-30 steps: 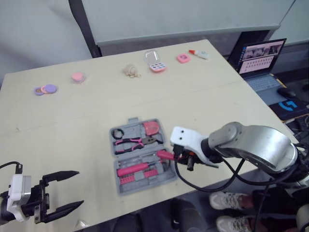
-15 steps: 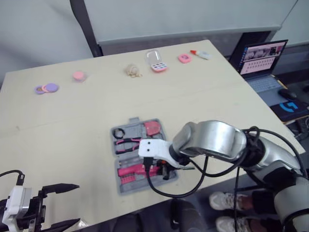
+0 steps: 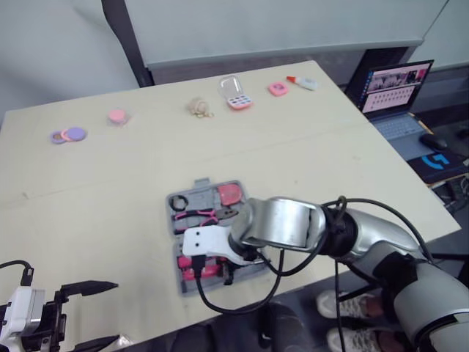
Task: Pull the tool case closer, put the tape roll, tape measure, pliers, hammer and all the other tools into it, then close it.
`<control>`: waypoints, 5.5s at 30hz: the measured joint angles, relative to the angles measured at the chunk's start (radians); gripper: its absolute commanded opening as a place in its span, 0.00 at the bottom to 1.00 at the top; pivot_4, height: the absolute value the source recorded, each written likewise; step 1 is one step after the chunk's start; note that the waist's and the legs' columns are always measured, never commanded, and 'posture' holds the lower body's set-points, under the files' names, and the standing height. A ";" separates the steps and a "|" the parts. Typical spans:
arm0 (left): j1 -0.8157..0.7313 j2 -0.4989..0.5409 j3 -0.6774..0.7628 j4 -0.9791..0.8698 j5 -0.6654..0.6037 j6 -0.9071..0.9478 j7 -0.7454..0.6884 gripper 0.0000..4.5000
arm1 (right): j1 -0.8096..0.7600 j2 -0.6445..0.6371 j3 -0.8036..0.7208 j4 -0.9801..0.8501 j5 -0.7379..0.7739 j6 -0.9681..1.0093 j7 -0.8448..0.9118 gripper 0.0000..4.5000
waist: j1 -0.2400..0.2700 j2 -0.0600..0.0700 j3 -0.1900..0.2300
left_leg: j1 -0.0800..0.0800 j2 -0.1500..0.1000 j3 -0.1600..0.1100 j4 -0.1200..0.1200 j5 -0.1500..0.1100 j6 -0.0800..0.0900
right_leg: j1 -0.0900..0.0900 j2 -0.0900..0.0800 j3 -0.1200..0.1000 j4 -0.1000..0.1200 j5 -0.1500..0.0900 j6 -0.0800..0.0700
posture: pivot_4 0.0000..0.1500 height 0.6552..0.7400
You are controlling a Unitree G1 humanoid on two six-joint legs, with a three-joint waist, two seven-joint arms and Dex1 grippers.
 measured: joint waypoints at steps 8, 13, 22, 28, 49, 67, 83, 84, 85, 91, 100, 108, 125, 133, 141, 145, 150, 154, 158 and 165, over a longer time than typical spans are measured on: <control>0.028 0.001 0.010 -0.004 0.000 0.000 0.000 1.00 | 0.018 0.034 0.049 0.014 -0.022 -0.012 0.020 0.09 | -0.001 0.000 0.000 | 0.000 0.000 0.000 -0.001 0.000 0.000 | -0.001 0.000 -0.002 0.000 0.000 0.000 | 1.00 0.87; 0.042 -0.006 0.010 -0.036 0.000 0.000 0.001 1.00 | 0.020 0.047 0.056 0.032 -0.036 -0.021 0.022 0.09 | -0.001 0.000 0.000 | 0.000 0.000 0.000 0.000 0.000 -0.001 | -0.001 0.000 -0.001 0.001 0.000 0.000 | 1.00 0.87; 0.053 -0.021 0.010 -0.040 0.000 0.000 0.001 1.00 | 0.026 0.052 0.072 0.057 -0.056 -0.039 0.032 0.09 | -0.001 0.000 0.000 | -0.001 0.000 0.001 0.000 0.000 -0.001 | -0.002 0.000 -0.001 0.001 0.000 -0.001 | 1.00 0.87; 0.053 -0.021 0.011 -0.040 0.000 0.000 0.001 1.00 | 0.027 0.058 0.073 0.055 -0.061 -0.039 0.046 0.74 | -0.001 0.000 0.000 | -0.001 0.000 0.001 0.000 0.000 -0.001 | -0.003 0.000 -0.001 0.001 0.000 -0.001 | 1.00 0.87; 0.014 -0.048 0.007 -0.036 0.000 0.029 0.017 1.00 | 0.275 -0.124 -0.279 -0.070 -0.039 -0.202 0.122 0.69 | 0.002 -0.002 -0.001 | -0.001 0.000 0.002 -0.002 -0.001 -0.001 | -0.003 0.000 -0.002 0.000 0.000 -0.001 | 1.00 0.87; 0.013 -0.066 0.004 -0.038 0.002 0.022 0.035 1.00 | 0.633 -0.117 -0.339 -0.089 -0.194 -0.739 0.209 0.00 | 0.006 -0.004 0.000 | 0.001 0.001 0.003 0.000 -0.001 -0.001 | -0.001 0.000 -0.002 0.002 -0.001 -0.001 | 1.00 0.87; -0.004 -0.062 -0.007 -0.037 0.008 0.024 0.035 1.00 | 0.753 -0.117 -0.327 0.024 -0.336 -0.951 0.274 0.00 | 0.007 -0.004 0.000 | 0.003 0.001 0.001 0.001 -0.001 -0.001 | 0.002 0.000 -0.002 0.002 -0.001 -0.001 | 1.00 0.87; -0.004 -0.062 -0.007 -0.037 0.009 0.024 0.035 1.00 | 0.756 -0.115 -0.329 0.031 -0.337 -0.958 0.276 0.00 | 0.007 -0.004 0.000 | 0.003 0.001 0.001 0.001 -0.001 -0.001 | 0.002 0.000 -0.002 0.001 -0.001 -0.001 | 1.00 0.87; -0.004 -0.062 -0.007 -0.037 0.010 0.024 0.035 1.00 | 0.756 -0.114 -0.329 0.034 -0.338 -0.960 0.278 0.00 | 0.007 -0.004 0.000 | 0.003 0.001 0.001 0.001 -0.001 -0.001 | 0.002 0.000 -0.002 0.001 -0.001 -0.001 | 1.00 0.87; -0.008 -0.062 -0.009 -0.037 0.015 0.024 0.035 1.00 | 0.756 -0.110 -0.347 0.071 -0.356 -0.984 0.293 0.00 | 0.007 -0.004 0.000 | 0.003 0.001 0.001 0.002 -0.001 -0.001 | 0.003 0.000 -0.002 0.002 -0.001 -0.001 | 1.00 0.87; -0.007 -0.062 -0.009 -0.044 0.015 0.034 0.046 1.00 | 0.786 -0.110 -0.362 0.114 -0.383 -1.016 0.311 0.00 | 0.008 -0.004 0.000 | 0.003 0.001 0.001 0.002 -0.001 -0.001 | 0.003 0.000 -0.002 0.002 -0.001 -0.002 | 1.00 0.87; -0.007 -0.048 -0.001 -0.056 0.015 0.051 0.044 1.00 | 0.790 -0.092 -0.364 0.135 -0.404 -1.024 0.315 0.00 | 0.008 -0.004 0.000 | 0.004 0.001 0.001 0.002 -0.001 -0.001 | 0.003 0.000 -0.002 0.002 -0.001 -0.002 | 1.00 0.87; -0.002 -0.037 0.028 -0.068 0.012 0.072 0.034 1.00 | 0.837 -0.079 -0.381 0.144 -0.428 -1.059 0.314 0.00 | 0.008 -0.004 0.000 | 0.005 0.001 0.001 0.002 -0.001 -0.001 | 0.004 0.000 -0.002 0.002 -0.001 -0.002 | 1.00 0.87; -0.016 -0.037 0.026 -0.068 0.012 0.076 0.036 1.00 | 0.844 -0.085 -0.405 0.120 -0.423 -1.040 0.314 0.00 | 0.010 -0.004 0.000 | 0.004 0.001 0.001 0.002 -0.001 -0.001 | 0.004 0.000 -0.002 0.002 -0.001 -0.002 | 1.00 0.87; -0.047 -0.043 -0.010 -0.067 0.013 0.136 0.092 1.00 | 0.859 -0.239 -0.652 -0.180 -0.324 -0.872 0.304 0.00 | 0.032 -0.005 -0.001 | 0.004 0.002 0.000 0.002 -0.002 -0.001 | 0.004 0.000 -0.003 0.001 -0.001 -0.002 | 1.00 0.87; -0.054 -0.068 -0.013 -0.065 0.046 0.184 0.214 1.00 | 0.984 -0.354 -0.805 -0.253 -0.274 -0.832 0.295 0.00 | 0.038 -0.004 0.000 | 0.003 0.000 0.000 0.002 -0.002 0.001 | 0.005 0.000 -0.003 -0.001 -0.001 -0.001 | 1.00 0.87; -0.067 -0.107 -0.031 -0.061 0.083 0.213 0.318 1.00 | 1.204 -0.512 -0.992 -0.300 -0.206 -0.804 0.327 0.18 | 0.039 -0.005 -0.001 | 0.004 0.000 0.000 0.001 -0.003 0.002 | 0.007 0.000 -0.003 -0.004 0.000 0.000 | 1.00 0.87; -0.080 -0.109 -0.036 -0.024 0.087 0.228 0.347 1.00 | 1.333 -0.563 -1.082 -0.324 -0.157 -0.795 0.350 0.62 | 0.032 -0.007 0.000 | 0.006 0.001 0.002 0.002 -0.003 0.002 | 0.007 0.000 -0.001 -0.005 0.000 0.000 | 1.00 0.87; -0.050 -0.127 -0.020 -0.007 0.097 0.187 0.347 1.00 | 1.424 -0.597 -1.169 -0.302 -0.144 -0.839 0.393 0.99 | 0.032 -0.008 0.000 | 0.007 0.001 0.002 0.003 -0.003 0.002 | 0.008 0.000 0.000 -0.005 0.001 0.000 | 1.00 0.87; 0.034 -0.202 -0.012 0.007 0.146 0.116 0.394 1.00 | 1.566 -0.594 -1.274 -0.244 -0.157 -0.984 0.426 0.99 | 0.039 -0.010 0.000 | 0.007 0.001 0.002 0.003 -0.003 0.002 | 0.008 0.000 0.000 -0.007 0.001 0.001 | 1.00 0.87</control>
